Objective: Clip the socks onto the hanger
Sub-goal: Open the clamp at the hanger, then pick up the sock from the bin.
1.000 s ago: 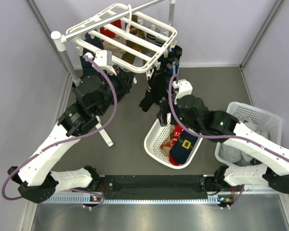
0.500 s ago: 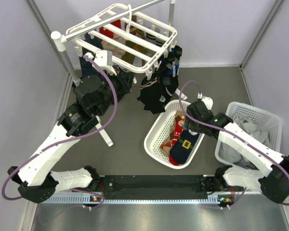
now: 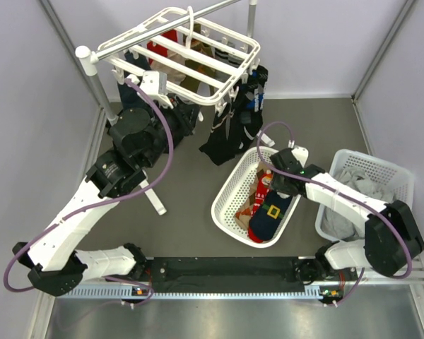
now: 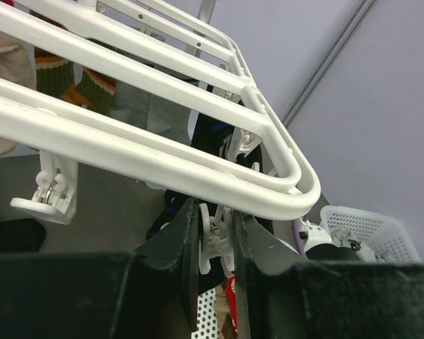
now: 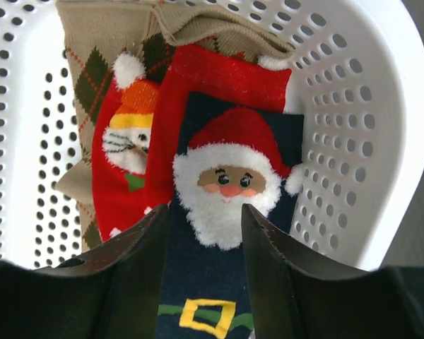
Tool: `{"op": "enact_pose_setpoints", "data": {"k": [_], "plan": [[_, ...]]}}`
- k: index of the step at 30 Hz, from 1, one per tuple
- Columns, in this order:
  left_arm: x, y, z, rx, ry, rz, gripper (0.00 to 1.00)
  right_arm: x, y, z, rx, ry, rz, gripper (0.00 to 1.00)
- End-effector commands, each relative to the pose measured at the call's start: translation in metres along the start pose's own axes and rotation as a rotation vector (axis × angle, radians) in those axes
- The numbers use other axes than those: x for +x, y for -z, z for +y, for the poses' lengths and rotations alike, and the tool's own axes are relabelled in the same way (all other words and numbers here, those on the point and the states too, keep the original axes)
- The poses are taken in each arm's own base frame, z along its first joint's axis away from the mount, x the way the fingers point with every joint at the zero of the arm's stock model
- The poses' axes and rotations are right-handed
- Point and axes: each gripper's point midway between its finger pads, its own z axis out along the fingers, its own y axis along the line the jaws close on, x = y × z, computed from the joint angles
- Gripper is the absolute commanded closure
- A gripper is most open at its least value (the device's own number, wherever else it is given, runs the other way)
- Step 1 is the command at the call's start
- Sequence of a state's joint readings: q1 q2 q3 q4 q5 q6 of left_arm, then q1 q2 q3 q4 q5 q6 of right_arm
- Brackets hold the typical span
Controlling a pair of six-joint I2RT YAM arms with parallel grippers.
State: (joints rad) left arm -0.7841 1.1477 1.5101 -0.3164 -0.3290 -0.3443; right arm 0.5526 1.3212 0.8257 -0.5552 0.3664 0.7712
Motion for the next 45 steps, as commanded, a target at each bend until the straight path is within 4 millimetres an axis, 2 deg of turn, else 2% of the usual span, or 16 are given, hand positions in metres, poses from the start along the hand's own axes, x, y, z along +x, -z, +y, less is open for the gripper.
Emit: {"op": "enact_pose_setpoints", "data": {"k": [1,15,20,24,25,28,34,36,40,43,45], "plan": [[0.004,-0.003,-0.004,0.016,0.001,0.026,1.0,-0.018,-0.01,0.001,0.007,-0.063,-0.065,0.55],[0.005,-0.003,-0.005,0.017,0.001,0.034,1.0,-0.011,-0.03,-0.013,0.013,-0.127,-0.029,0.62],[0.007,-0.003,-0.004,0.017,0.0,0.039,1.0,-0.006,-0.04,-0.008,-0.009,-0.131,-0.002,0.63],[0.007,-0.003,-0.005,0.019,0.003,0.044,1.0,-0.002,-0.042,-0.006,-0.018,-0.121,0.016,0.74],[0.006,-0.002,-0.006,0.022,0.005,0.041,1.0,-0.003,-0.04,-0.006,-0.023,-0.113,0.016,0.79],[0.003,-0.001,-0.005,0.02,0.006,0.035,1.0,-0.013,-0.023,-0.004,-0.046,-0.086,-0.005,0.84],[0.0,0.001,-0.007,0.027,0.007,0.03,1.0,-0.038,0.017,-0.007,-0.095,0.003,-0.086,0.88],[0.0,0.001,-0.007,0.028,0.01,0.031,1.0,-0.044,0.024,-0.006,-0.116,0.058,-0.103,0.94],[-0.002,0.002,-0.01,0.042,0.017,0.028,1.0,-0.05,0.038,-0.004,-0.161,0.133,-0.131,0.97],[-0.004,0.003,-0.012,0.053,0.02,0.027,1.0,-0.058,0.056,0.007,-0.244,0.189,-0.163,1.0],[-0.004,0.004,-0.014,0.059,0.027,0.027,1.0,-0.066,0.079,0.02,-0.319,0.263,-0.226,1.0]]}}
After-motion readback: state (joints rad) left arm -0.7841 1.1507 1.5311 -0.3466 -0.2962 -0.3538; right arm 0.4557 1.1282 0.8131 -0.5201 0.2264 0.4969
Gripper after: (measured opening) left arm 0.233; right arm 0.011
